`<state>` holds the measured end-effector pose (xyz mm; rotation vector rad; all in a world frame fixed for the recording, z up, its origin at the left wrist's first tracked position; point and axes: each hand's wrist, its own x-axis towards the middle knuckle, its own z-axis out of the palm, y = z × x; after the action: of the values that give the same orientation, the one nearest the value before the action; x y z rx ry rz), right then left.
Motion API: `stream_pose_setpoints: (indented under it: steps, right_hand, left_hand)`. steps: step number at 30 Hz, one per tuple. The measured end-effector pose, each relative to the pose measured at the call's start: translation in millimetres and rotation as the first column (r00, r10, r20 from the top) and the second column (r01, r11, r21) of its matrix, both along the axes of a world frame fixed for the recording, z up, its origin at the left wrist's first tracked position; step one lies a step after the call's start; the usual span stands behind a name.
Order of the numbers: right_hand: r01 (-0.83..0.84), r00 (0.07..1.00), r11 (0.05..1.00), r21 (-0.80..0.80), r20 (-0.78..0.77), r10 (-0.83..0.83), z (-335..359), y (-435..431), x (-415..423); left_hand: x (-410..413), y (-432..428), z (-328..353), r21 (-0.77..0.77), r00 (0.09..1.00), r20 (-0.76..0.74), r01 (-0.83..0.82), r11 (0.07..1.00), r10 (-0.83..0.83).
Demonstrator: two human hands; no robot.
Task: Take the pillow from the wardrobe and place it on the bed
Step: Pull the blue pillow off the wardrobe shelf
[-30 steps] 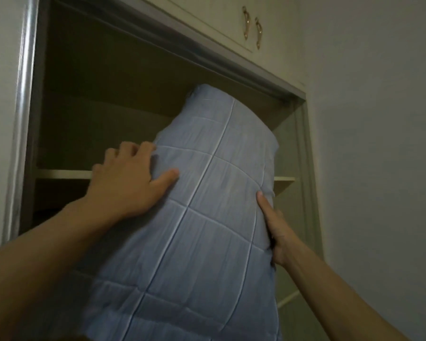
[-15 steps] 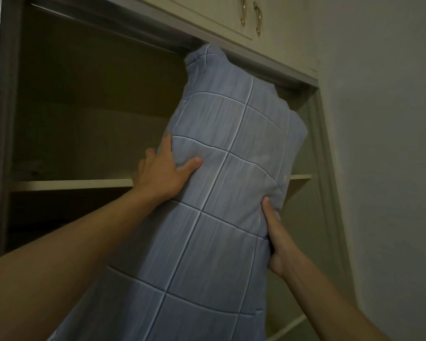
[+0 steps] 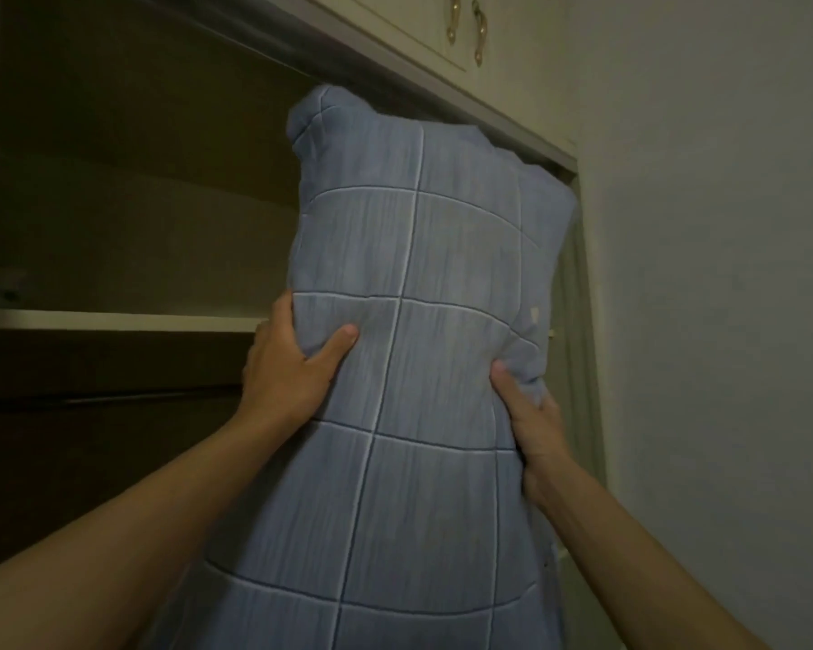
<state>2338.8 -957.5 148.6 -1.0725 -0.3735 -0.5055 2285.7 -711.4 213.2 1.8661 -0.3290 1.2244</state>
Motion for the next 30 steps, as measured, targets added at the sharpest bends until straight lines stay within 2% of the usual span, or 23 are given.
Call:
stream_pose_setpoints:
  steps: [4, 6, 9, 13, 17, 23, 30]
  right_hand:
    - [0.092, 0.994, 0.995, -0.039, 0.063, -0.089, -20, 4, -18]
    - [0.195, 0.977, 0.979, -0.052, 0.101, -0.189, -26, 4, -31]
    - [0.425, 0.904, 0.899, -0.102, 0.106, -0.415, -34, 2, -57]
    - [0.623, 0.782, 0.772, -0.126, 0.064, -0.62, -49, 3, -96]
    - [0.719, 0.692, 0.686, -0.114, 0.022, -0.722, -70, 22, -140]
    - [0.824, 0.537, 0.541, -0.17, -0.073, -0.841, -117, 35, -225]
    - [0.914, 0.34, 0.352, -0.202, -0.09, -0.936, -120, 26, -332]
  left_hand:
    - [3, -3, -31, -0.128, 0.995, -0.026, 0.088, 0.988, -0.092]
    - [3, -11, -43, -0.176, 0.993, -0.009, 0.113, 0.978, -0.116]
    - [-1, -17, -59, -0.219, 0.99, 0.052, 0.137, 0.966, -0.129]
    - [-11, -14, -79, -0.25, 0.962, 0.072, 0.275, 0.929, -0.265]
    - [-24, -3, -101, -0.269, 0.927, 0.086, 0.375, 0.887, -0.366]
    - [-58, -10, -150, -0.303, 0.789, 0.1, 0.604, 0.737, -0.606]
    - [-110, -50, -170, -0.354, 0.672, 0.074, 0.708, 0.611, -0.736]
